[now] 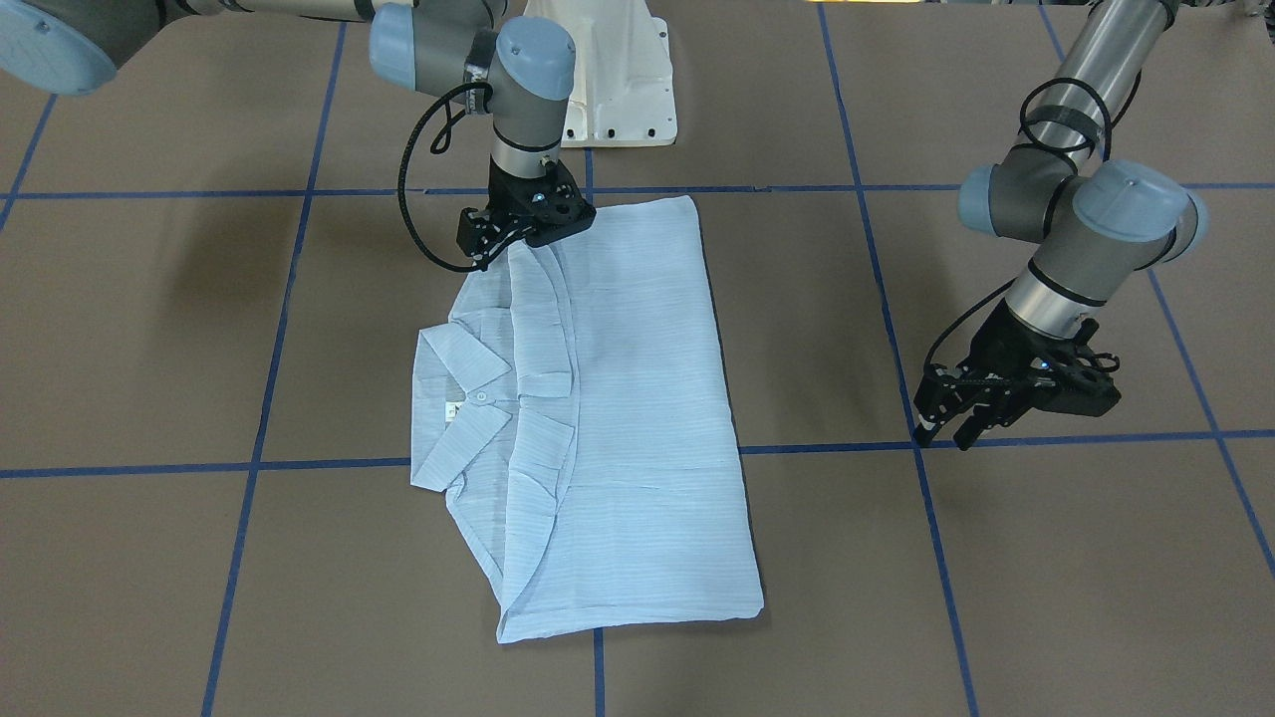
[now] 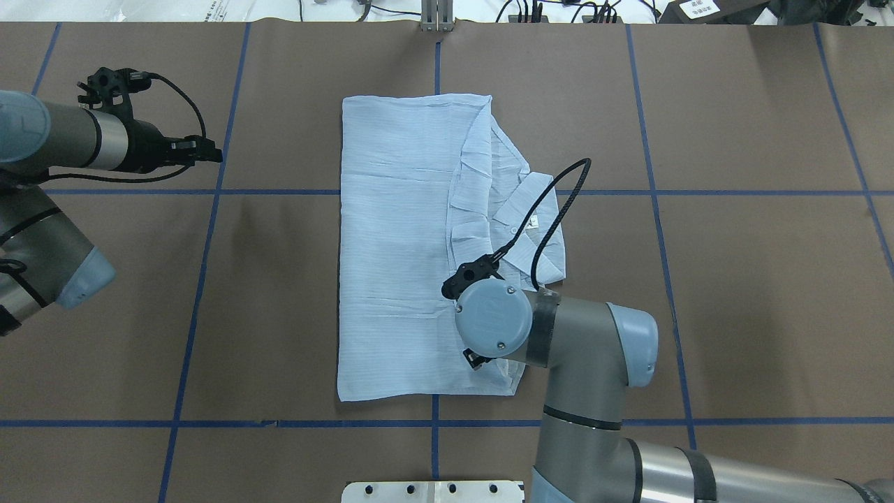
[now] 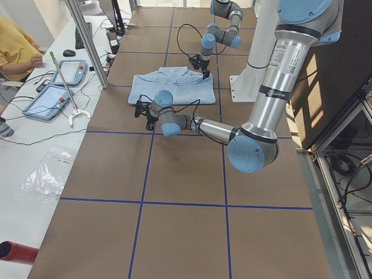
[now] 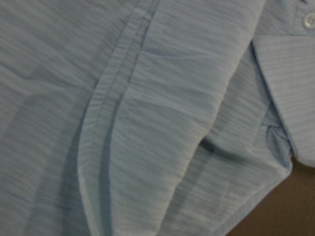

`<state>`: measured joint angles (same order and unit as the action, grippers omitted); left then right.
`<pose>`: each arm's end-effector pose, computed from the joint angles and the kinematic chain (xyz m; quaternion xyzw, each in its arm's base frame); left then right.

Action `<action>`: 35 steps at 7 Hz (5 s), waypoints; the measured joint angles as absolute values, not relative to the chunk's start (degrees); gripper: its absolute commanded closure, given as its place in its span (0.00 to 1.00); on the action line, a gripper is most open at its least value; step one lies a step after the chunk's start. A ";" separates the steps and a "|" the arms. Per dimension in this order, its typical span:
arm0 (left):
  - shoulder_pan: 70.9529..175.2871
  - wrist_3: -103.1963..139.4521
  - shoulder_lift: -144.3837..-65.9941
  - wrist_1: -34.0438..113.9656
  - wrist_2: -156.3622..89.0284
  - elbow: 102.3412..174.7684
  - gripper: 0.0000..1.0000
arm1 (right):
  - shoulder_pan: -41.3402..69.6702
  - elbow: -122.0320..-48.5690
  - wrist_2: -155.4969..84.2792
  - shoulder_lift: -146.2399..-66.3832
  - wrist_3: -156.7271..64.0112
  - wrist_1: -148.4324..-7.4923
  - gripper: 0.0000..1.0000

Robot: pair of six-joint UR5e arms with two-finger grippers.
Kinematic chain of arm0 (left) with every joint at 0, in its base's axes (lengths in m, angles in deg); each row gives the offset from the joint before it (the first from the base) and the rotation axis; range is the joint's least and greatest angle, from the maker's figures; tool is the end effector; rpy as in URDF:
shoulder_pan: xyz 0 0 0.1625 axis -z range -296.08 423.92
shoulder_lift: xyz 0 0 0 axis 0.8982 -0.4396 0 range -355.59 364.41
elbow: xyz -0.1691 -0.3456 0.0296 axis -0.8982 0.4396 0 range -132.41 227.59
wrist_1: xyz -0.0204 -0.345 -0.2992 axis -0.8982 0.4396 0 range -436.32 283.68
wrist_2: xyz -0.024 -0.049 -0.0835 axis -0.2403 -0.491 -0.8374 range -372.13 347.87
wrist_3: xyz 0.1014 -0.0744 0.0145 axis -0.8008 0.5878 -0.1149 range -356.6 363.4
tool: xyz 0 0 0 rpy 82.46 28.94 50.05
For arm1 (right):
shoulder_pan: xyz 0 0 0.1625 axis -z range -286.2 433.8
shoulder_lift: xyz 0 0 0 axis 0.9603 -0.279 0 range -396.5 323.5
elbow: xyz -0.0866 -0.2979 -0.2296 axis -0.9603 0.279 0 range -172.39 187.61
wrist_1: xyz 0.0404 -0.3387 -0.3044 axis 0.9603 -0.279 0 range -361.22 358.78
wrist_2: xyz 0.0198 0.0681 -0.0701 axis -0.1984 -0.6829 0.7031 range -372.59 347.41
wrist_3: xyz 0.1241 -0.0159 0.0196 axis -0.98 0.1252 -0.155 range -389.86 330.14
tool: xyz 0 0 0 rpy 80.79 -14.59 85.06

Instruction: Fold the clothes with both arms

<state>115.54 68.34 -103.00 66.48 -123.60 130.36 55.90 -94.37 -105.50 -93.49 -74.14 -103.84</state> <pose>0.3639 -0.5996 0.4181 0.1938 0.5010 -0.0978 0.8378 -0.6000 -0.3270 0.2304 0.1261 -0.2496 -0.2376 0.9302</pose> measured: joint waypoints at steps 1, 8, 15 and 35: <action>115.57 68.35 -102.97 66.45 -123.63 130.72 0.39 | 55.08 -97.47 -105.57 -96.99 -72.53 -104.03 0.00; 115.60 68.35 -101.18 66.00 -123.67 133.94 0.39 | 51.43 -101.14 -107.66 -100.04 -71.38 -103.71 0.00; 115.60 68.33 -100.77 66.03 -123.67 133.98 0.39 | 45.76 -82.63 -108.46 -87.97 -71.44 -97.49 0.00; 115.78 68.36 -98.52 66.15 -123.05 136.74 0.39 | 62.66 -99.15 -100.63 -103.83 -170.12 -80.24 0.34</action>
<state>115.78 68.36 -98.52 66.15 -123.05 136.74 62.66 -99.15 -100.63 -103.83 -170.12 -80.24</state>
